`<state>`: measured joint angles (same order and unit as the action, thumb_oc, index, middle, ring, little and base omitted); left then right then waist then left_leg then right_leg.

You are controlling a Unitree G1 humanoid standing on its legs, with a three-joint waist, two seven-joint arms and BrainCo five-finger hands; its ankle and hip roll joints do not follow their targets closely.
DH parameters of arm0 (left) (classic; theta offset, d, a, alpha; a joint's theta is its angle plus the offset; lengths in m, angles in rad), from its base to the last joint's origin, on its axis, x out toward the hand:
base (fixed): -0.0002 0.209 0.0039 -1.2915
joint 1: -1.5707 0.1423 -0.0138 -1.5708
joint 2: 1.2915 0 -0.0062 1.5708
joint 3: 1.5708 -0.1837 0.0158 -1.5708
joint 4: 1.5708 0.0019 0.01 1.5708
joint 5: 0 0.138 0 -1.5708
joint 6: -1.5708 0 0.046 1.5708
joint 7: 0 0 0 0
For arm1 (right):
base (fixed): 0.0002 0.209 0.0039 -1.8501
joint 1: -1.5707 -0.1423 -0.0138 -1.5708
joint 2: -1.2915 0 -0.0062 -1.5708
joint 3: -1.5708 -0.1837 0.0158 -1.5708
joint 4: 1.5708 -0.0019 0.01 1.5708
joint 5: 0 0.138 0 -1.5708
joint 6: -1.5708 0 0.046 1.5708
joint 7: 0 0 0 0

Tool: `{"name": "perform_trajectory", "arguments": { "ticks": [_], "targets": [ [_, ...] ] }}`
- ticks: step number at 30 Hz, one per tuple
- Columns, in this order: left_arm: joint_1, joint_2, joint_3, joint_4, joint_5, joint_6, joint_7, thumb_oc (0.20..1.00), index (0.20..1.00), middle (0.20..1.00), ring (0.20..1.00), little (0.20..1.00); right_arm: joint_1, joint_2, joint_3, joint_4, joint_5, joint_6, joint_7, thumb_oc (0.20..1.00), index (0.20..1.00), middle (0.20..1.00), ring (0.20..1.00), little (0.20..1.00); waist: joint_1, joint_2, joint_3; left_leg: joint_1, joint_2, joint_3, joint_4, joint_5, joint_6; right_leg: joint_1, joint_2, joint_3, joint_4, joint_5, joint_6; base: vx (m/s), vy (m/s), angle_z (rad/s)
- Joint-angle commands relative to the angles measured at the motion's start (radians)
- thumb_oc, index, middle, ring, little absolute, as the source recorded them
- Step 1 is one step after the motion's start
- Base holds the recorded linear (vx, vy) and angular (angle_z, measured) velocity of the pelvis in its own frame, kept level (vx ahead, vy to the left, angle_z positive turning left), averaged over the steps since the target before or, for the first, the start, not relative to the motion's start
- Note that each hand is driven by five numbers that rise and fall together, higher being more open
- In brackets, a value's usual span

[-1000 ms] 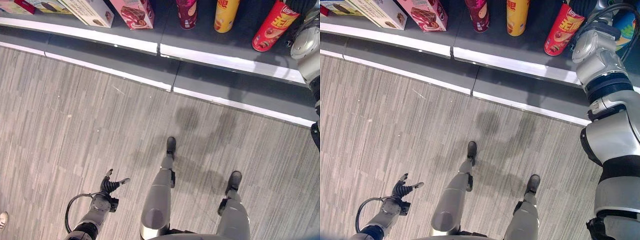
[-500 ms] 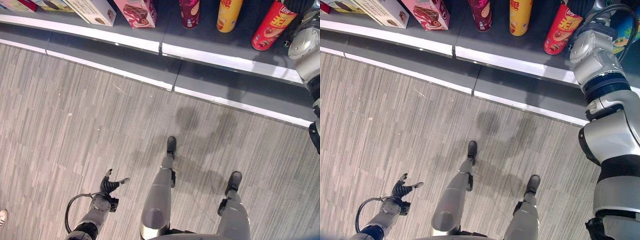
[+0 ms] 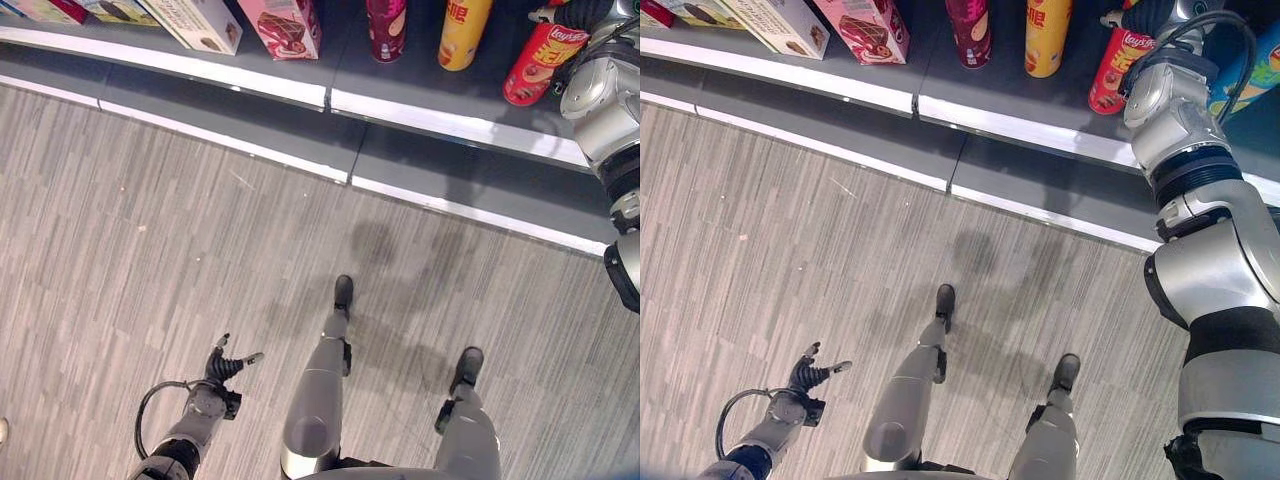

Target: Put the goods on the table back onto the shelves and tidy them up.

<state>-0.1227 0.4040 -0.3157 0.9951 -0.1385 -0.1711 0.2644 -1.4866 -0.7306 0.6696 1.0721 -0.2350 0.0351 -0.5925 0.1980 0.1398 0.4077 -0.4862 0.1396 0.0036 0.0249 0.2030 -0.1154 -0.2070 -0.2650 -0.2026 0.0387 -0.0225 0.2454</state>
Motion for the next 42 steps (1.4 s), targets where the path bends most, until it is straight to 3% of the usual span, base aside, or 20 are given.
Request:
{"name": "perform_trajectory", "arguments": {
  "ticks": [1, 7, 13, 18, 19, 22, 24, 25, 26, 27, 28, 30, 31, 32, 33, 35, 36, 37, 42],
  "targets": [
    [-0.037, 0.041, -0.034, 0.031, 0.001, 0.008, 0.009, 1.000, 1.000, 1.000, 1.000, 1.000, -0.007, -0.015, -0.025, -0.060, -0.007, -0.018, -0.053, 1.000, 1.000, 1.000, 1.000, 1.000, 0.027, -0.047, -0.037, 0.045, 0.063, 0.024, 0.077, -0.161, -0.108, -0.084, -0.020, 0.099, 0.095, -0.012, 0.016, -0.04, 0.007, 0.00],
    [-0.030, 0.049, -0.022, 0.028, 0.019, 0.024, -0.004, 1.000, 1.000, 1.000, 1.000, 1.000, 0.084, -0.030, -0.099, -0.185, -0.015, -0.029, -0.066, 1.000, 1.000, 1.000, 1.000, 1.000, 0.017, -0.066, -0.061, 0.076, 0.071, 0.029, 0.045, -0.150, -0.110, -0.057, -0.013, 0.098, 0.067, -0.006, 0.016, -0.01, 0.002, 0.00],
    [-0.004, 0.042, 0.011, 0.024, 0.067, 0.050, -0.024, 1.000, 1.000, 1.000, 1.000, 1.000, 0.315, -0.010, -0.238, -0.400, -0.016, -0.053, -0.038, 1.000, 1.000, 1.000, 1.000, 1.000, -0.012, -0.095, -0.095, 0.133, 0.080, 0.045, -0.001, -0.143, -0.106, -0.026, 0.002, 0.106, 0.027, 0.008, 0.016, 0.01, 0.010, 0.00],
    [0.040, 0.031, 0.066, 0.038, 0.141, 0.082, -0.033, 1.000, 1.000, 1.000, 1.000, 1.000, 0.591, 0.016, -0.355, -0.625, -0.040, -0.084, 0.019, 1.000, 1.000, 1.000, 1.000, 1.000, -0.049, -0.131, -0.122, 0.180, 0.080, 0.068, 0.002, -0.171, -0.093, 0.002, 0.009, 0.122, -0.014, 0.039, 0.016, 0.04, 0.041, -0.04],
    [0.044, 0.026, 0.089, 0.044, 0.162, 0.092, -0.037, 1.000, 1.000, 1.000, 1.000, 1.000, 0.688, 0.027, -0.399, -0.706, -0.038, -0.104, 0.042, 1.000, 1.000, 1.000, 1.000, 1.000, -0.074, -0.143, -0.129, 0.192, 0.078, 0.079, 0.019, -0.191, -0.084, 0.006, 0.007, 0.137, -0.026, 0.058, 0.016, 0.02, 0.047, -0.15],
    [0.059, 0.021, 0.115, 0.041, 0.180, 0.098, -0.039, 1.000, 1.000, 1.000, 1.000, 1.000, 0.845, 0.035, -0.476, -0.829, -0.039, -0.119, 0.067, 1.000, 1.000, 1.000, 1.000, 1.000, -0.096, -0.156, -0.138, 0.203, 0.076, 0.094, 0.054, -0.221, -0.075, 0.008, 0.005, 0.154, -0.035, 0.079, 0.016, 0.02, 0.097, -0.20],
    [0.077, 0.008, 0.155, 0.045, 0.210, 0.107, -0.044, 1.000, 1.000, 1.000, 1.000, 1.000, 1.039, 0.068, -0.560, -0.980, -0.037, -0.158, 0.117, 1.000, 1.000, 1.000, 1.000, 1.000, -0.143, -0.166, -0.149, 0.221, 0.071, 0.120, 0.103, -0.270, -0.061, 0.004, 0.001, 0.186, -0.050, 0.119, 0.016, 0.02, 0.149, -0.29],
    [0.077, 0.009, 0.154, 0.045, 0.210, 0.107, -0.044, 1.000, 1.000, 1.000, 1.000, 1.000, 1.043, 0.068, -0.565, -0.985, -0.038, -0.156, 0.119, 1.000, 1.000, 1.000, 1.000, 1.000, -0.141, -0.168, -0.152, 0.216, 0.069, 0.121, 0.102, -0.265, -0.060, -0.002, 0.000, 0.188, -0.051, 0.123, 0.016, 0.01, 0.134, -0.51],
    [0.082, 0.013, 0.175, 0.056, 0.230, 0.110, -0.052, 1.000, 1.000, 1.000, 1.000, 1.000, 1.140, 0.062, -0.611, -1.041, -0.014, -0.187, 0.159, 1.000, 1.000, 1.000, 1.000, 1.000, -0.178, -0.173, -0.158, 0.233, 0.072, 0.148, 0.131, -0.294, -0.057, -0.009, 0.003, 0.207, -0.056, 0.155, 0.016, -0.01, 0.089, -0.60],
    [0.082, 0.014, 0.174, 0.056, 0.230, 0.110, -0.052, 1.000, 1.000, 1.000, 1.000, 1.000, 1.143, 0.063, -0.614, -1.045, -0.014, -0.185, 0.160, 1.000, 1.000, 1.000, 1.000, 1.000, -0.176, -0.175, -0.162, 0.228, 0.070, 0.149, 0.128, -0.288, -0.056, -0.016, 0.002, 0.209, -0.057, 0.159, 0.016, 0.01, 0.179, -0.55],
    [0.089, 0.024, 0.192, 0.059, 0.247, 0.112, -0.065, 1.000, 1.000, 1.000, 1.000, 1.000, 1.206, 0.054, -0.652, -1.064, 0.025, -0.211, 0.188, 1.000, 1.000, 1.000, 1.000, 1.000, -0.213, -0.179, -0.163, 0.252, 0.074, 0.188, 0.147, -0.308, -0.053, -0.036, 0.009, 0.224, -0.056, 0.197, 0.016, -0.02, 0.129, -0.57],
    [0.087, 0.031, 0.198, 0.063, 0.252, 0.113, -0.073, 1.000, 1.000, 1.000, 1.000, 1.000, 1.223, 0.049, -0.659, -1.063, 0.038, -0.215, 0.202, 1.000, 1.000, 1.000, 1.000, 1.000, -0.225, -0.184, -0.164, 0.258, 0.075, 0.210, 0.153, -0.309, -0.047, -0.058, 0.013, 0.230, -0.052, 0.215, 0.016, -0.02, 0.111, -0.75],
    [0.089, 0.039, 0.203, 0.064, 0.255, 0.114, -0.079, 1.000, 1.000, 1.000, 1.000, 1.000, 1.230, 0.045, -0.664, -1.058, 0.049, -0.220, 0.206, 1.000, 1.000, 1.000, 1.000, 1.000, -0.231, -0.181, -0.160, 0.276, 0.085, 0.240, 0.163, -0.320, -0.042, -0.068, 0.020, 0.215, -0.048, 0.206, 0.016, -0.06, 0.163, -0.82],
    [0.102, 0.049, 0.212, 0.047, 0.249, 0.112, -0.085, 1.000, 1.000, 1.000, 1.000, 1.000, 1.231, 0.032, -0.671, -1.049, 0.075, -0.232, 0.207, 1.000, 1.000, 1.000, 1.000, 1.000, -0.232, -0.176, -0.155, 0.317, 0.105, 0.313, 0.178, -0.330, -0.028, -0.087, 0.003, 0.101, -0.018, 0.169, 0.016, -0.07, 0.173, -0.64],
    [0.112, 0.051, 0.220, 0.038, 0.245, 0.113, -0.088, 1.000, 1.000, 1.000, 1.000, 1.000, 1.230, 0.023, -0.671, -1.043, 0.081, -0.235, 0.214, 1.000, 1.000, 1.000, 1.000, 1.000, -0.224, -0.174, -0.153, 0.333, 0.116, 0.344, 0.182, -0.328, -0.026, -0.082, -0.012, 0.031, -0.004, 0.152, 0.016, -0.02, 0.140, -1.01],
    [0.140, 0.042, 0.246, 0.030, 0.229, 0.112, -0.082, 1.000, 1.000, 1.000, 1.000, 1.000, 1.224, 0.013, -0.663, -1.028, 0.094, -0.246, 0.213, 1.000, 1.000, 1.000, 1.000, 1.000, -0.198, -0.166, -0.162, 0.380, 0.146, 0.404, 0.173, -0.336, -0.038, -0.036, -0.035, -0.107, 0.015, 0.113, 0.016, 0.01, 0.028, -1.98],
    [0.142, 0.041, 0.246, 0.029, 0.229, 0.112, -0.082, 1.000, 1.000, 1.000, 1.000, 1.000, 1.224, 0.012, -0.662, -1.028, 0.095, -0.247, 0.213, 1.000, 1.000, 1.000, 1.000, 1.000, -0.197, -0.165, -0.160, 0.385, 0.146, 0.406, 0.171, -0.335, -0.039, -0.032, -0.034, -0.106, 0.014, 0.112, 0.016, -0.05, -0.085, -1.84],
    [0.158, 0.024, 0.265, 0.033, 0.229, 0.111, -0.090, 1.000, 1.000, 1.000, 1.000, 1.000, 1.239, 0.007, -0.677, -1.027, 0.092, -0.250, 0.215, 1.000, 1.000, 1.000, 1.000, 1.000, -0.184, -0.175, -0.179, 0.408, 0.165, 0.467, 0.154, -0.311, -0.053, 0.002, -0.044, -0.182, -0.001, 0.113, 0.016, 0.02, -0.142, -1.14],
    [0.158, -0.013, 0.266, 0.045, 0.243, 0.109, -0.097, 1.000, 1.000, 1.000, 1.000, 1.000, 1.349, -0.019, -0.790, -1.060, 0.083, -0.240, 0.199, 1.000, 1.000, 1.000, 1.000, 1.000, -0.217, -0.169, -0.228, 0.516, 0.206, 0.518, 0.089, -0.253, -0.097, 0.025, 0.005, -0.150, 0.039, 0.050, 0.005, 0.17, -0.213, -0.71]
  ]
}}
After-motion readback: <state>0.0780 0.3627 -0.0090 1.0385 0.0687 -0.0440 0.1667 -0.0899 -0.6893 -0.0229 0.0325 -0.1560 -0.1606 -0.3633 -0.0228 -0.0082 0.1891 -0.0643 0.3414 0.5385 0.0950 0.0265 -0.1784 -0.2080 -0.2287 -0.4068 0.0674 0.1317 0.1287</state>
